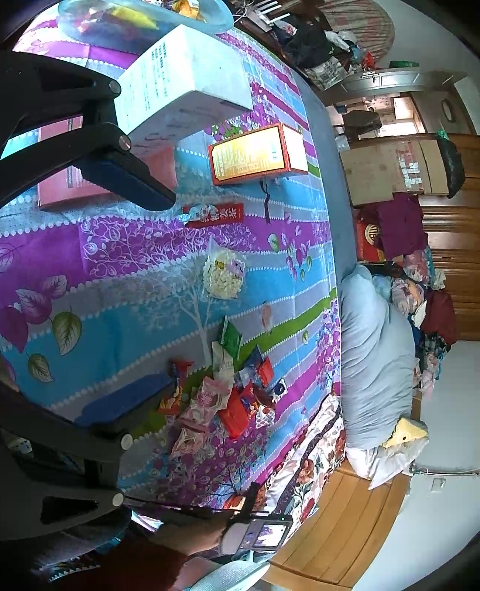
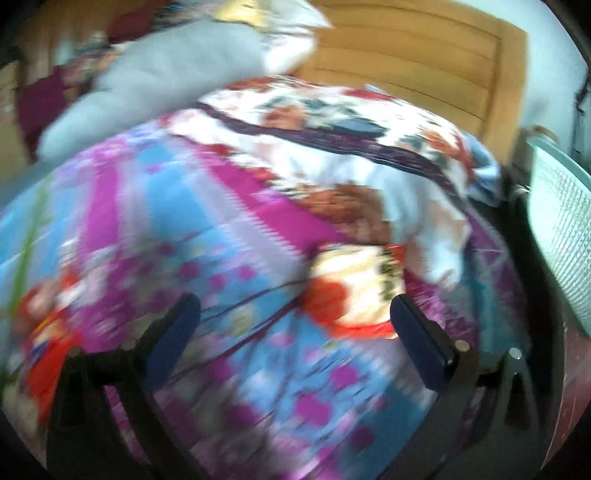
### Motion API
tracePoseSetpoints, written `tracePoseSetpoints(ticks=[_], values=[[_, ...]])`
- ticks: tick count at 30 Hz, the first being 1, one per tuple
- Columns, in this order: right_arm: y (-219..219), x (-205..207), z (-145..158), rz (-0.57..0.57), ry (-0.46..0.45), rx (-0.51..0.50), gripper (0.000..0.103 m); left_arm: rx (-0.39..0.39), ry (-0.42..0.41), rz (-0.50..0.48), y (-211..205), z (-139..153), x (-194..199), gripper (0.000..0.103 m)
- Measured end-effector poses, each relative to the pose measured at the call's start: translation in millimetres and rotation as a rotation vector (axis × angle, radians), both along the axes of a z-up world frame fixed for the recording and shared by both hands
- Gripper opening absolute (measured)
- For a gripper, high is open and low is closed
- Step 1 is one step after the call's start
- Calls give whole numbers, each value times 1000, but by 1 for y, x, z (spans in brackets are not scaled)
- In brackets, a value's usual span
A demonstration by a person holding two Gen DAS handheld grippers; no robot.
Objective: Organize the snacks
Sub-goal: 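Grasp the round rice cracker packet with the right gripper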
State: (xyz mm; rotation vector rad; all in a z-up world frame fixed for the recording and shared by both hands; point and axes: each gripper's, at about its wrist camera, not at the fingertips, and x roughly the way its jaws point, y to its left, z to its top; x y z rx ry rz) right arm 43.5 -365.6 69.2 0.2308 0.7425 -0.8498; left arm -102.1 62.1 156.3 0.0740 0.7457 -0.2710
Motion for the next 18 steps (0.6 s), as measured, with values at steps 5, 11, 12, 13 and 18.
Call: tracePoseSetpoints(ticks=[5,11,12,13,18], values=[[-35,22,-22,-71,86,108,103,-3,22,1,2,-5,4,91],[-59,29,-45,-137,152,176,103,-8,32,15,8,-6,7,91],[-61,29,-45,-130,143,182,103,-10,33,16,8,-6,7,91],[-62,30,-44,-112,143,186,101,-12,34,16,8,-6,7,91],[-51,18,-24,74,-4,320,77,-18,34,8,4,-6,5,91]])
